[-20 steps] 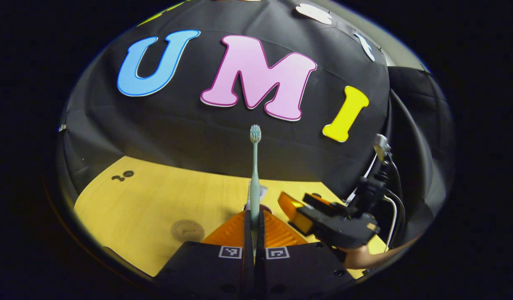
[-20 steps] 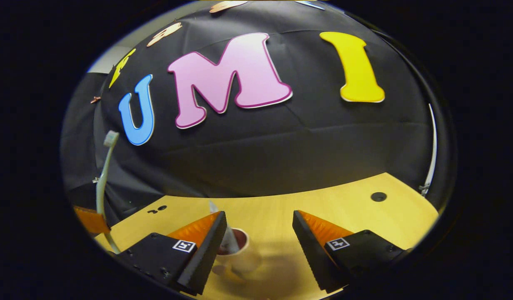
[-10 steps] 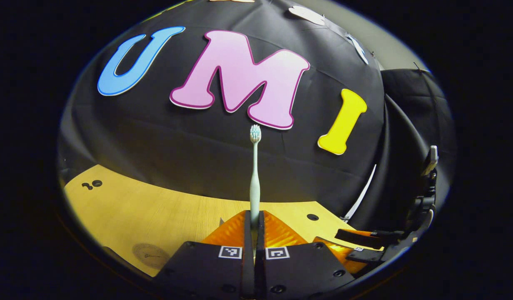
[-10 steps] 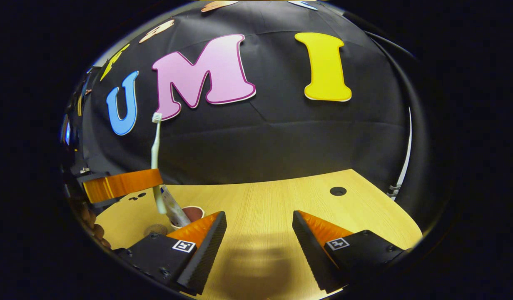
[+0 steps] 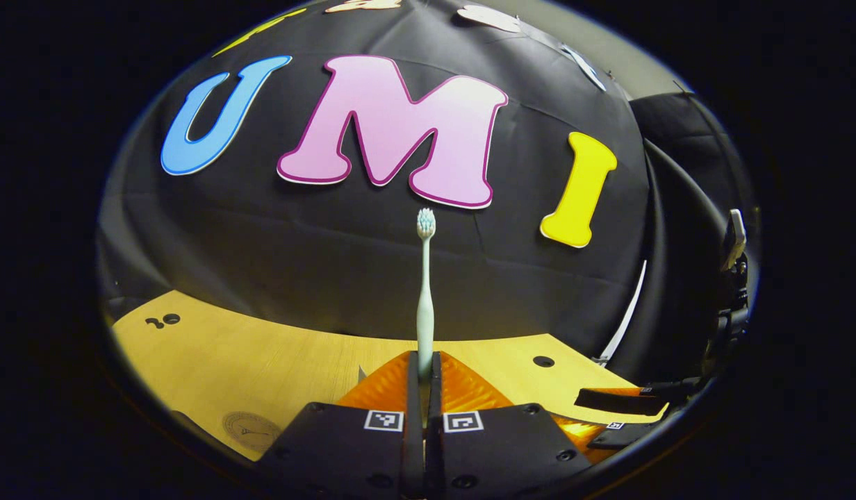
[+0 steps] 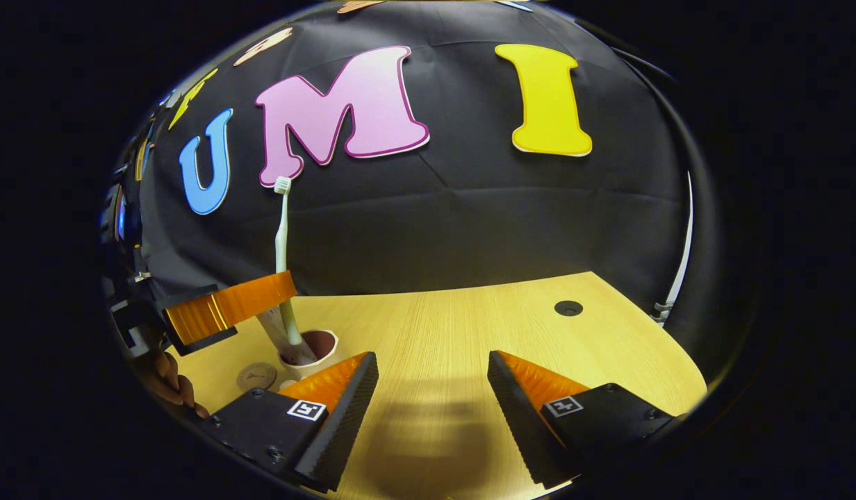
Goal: Put the toothbrush and toothpaste on the desktop into the cup, then pick up the cup and place it on the coaster on the desktop.
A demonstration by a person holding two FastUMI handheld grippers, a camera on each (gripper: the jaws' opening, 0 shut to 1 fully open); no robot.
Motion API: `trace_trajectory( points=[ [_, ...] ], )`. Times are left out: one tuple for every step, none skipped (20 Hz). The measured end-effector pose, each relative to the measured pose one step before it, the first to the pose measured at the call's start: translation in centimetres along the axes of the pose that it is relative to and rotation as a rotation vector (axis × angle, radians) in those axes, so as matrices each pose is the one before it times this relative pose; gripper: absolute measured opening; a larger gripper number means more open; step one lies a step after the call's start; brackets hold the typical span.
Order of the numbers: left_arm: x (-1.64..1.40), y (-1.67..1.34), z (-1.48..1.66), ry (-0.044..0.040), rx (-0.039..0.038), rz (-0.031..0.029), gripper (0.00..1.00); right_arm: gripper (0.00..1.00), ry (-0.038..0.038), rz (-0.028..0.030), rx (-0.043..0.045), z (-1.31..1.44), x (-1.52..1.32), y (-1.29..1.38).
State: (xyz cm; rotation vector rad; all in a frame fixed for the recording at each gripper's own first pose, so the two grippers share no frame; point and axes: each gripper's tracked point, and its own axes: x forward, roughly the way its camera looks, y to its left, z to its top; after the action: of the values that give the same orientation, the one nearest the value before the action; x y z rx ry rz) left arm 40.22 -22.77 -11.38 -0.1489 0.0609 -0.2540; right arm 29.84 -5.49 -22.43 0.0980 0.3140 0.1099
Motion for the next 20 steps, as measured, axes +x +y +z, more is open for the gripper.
trace_trajectory(
  points=[
    [0.048, 0.020, -0.133, 0.00014, 0.00416, 0.00057, 0.07, 0.98, 0.00214, 0.00281, -0.00469, -0.112, 0.004, 0.076],
    [-0.008, 0.268, 0.147, -0.00660, 0.01102, 0.01198, 0.09, 0.98, 0.00026, 0.00190, -0.00526, -0.109, -0.053, 0.057],
    [0.015, 0.288, -0.041, -0.00372, 0.01259, 0.01106, 0.11, 0.98, 0.00038, 0.00302, -0.00493, -0.055, -0.028, 0.062],
    [-0.074, 0.163, 0.069, -0.00410, 0.00647, 0.00509, 0.14, 0.98, 0.00252, 0.00069, -0.00376, -0.121, -0.005, 0.085],
    [-0.060, -0.238, -0.026, -0.00152, -0.00310, -0.01155, 0.16, 0.98, 0.00340, 0.00148, -0.00191, -0.106, 0.007, 0.057],
    [-0.157, -0.282, -0.024, -0.00168, -0.00046, -0.01308, 0.26, 0.98, 0.00414, 0.00099, -0.00060, -0.177, -0.118, 0.029],
    [-0.212, -0.036, -0.031, -0.00128, 0.00949, 0.00133, 0.31, 0.98, 0.00211, 0.00076, -0.00184, -0.046, -0.006, 0.031],
    [-0.144, 0.077, -0.056, 0.00442, 0.00938, -0.00233, 0.34, 0.98, 0.00129, -0.00152, -0.00144, -0.130, -0.018, -0.076],
    [-0.268, -0.180, -0.071, -0.00136, 0.01057, 0.00046, 0.37, 0.98, 0.00179, -0.00118, 0.00003, -0.028, -0.007, 0.027],
    [-0.348, 0.030, 0.110, -0.00330, 0.00934, 0.00529, 0.46, 0.98, 0.00116, 0.00009, 0.00165, -0.003, -0.014, 0.029],
    [-0.551, -0.017, 0.014, 0.00289, 0.00151, 0.00388, 0.48, 0.98, 0.00079, 0.00028, 0.00195, 0.036, 0.018, 0.085],
    [-0.565, -0.235, 0.080, 0.00473, -0.00377, -0.00445, 0.57, 0.98, -0.00065, -0.00011, 0.00169, -0.010, -0.112, 0.049],
    [-0.702, -0.090, 0.155, 0.00301, -0.00183, 0.00153, 0.62, 0.98, -0.00281, 0.00038, -0.00036, 0.120, -0.008, 0.122],
    [-0.742, 0.223, 0.198, -0.00091, 0.00157, 0.00980, 0.71, 0.98, -0.00475, -0.00031, -0.00189, 0.189, -0.053, 0.096],
    [-0.925, 0.342, 0.292, -0.00303, 0.00360, 0.01289, 0.76, 0.98, -0.00433, 0.00159, 0.00087, 0.279, -0.027, 0.208],
    [-0.886, 0.521, 0.272, -0.00001, 0.00740, 0.01576, 0.84, 0.97, 0.00419, 0.00351, 0.00348, 0.068, -0.051, 0.290],
    [-0.918, 0.663, -0.043, 0.00500, 0.00900, 0.01802, 0.87, 0.98, 0.01172, 0.00024, -0.00079, 0.180, -0.149, 0.220],
    [-1.127, 0.814, 0.042, 0.00863, 0.00482, 0.02114, 0.92, 0.97, 0.00779, 0.00752, -0.00497, 0.337, -0.065, 0.405],
    [-1.135, 0.872, -0.025, 0.00831, -0.00040, 0.01969, 0.95, 0.98, 0.00770, 0.00844, -0.01008, 0.517, 0.067, 0.384],
    [-1.009, 0.972, -0.069, 0.00765, -0.00373, 0.01778, 0.98, 0.97, 0.01486, 0.00636, -0.01238, 0.439, 0.055, 0.324]
  ],
)
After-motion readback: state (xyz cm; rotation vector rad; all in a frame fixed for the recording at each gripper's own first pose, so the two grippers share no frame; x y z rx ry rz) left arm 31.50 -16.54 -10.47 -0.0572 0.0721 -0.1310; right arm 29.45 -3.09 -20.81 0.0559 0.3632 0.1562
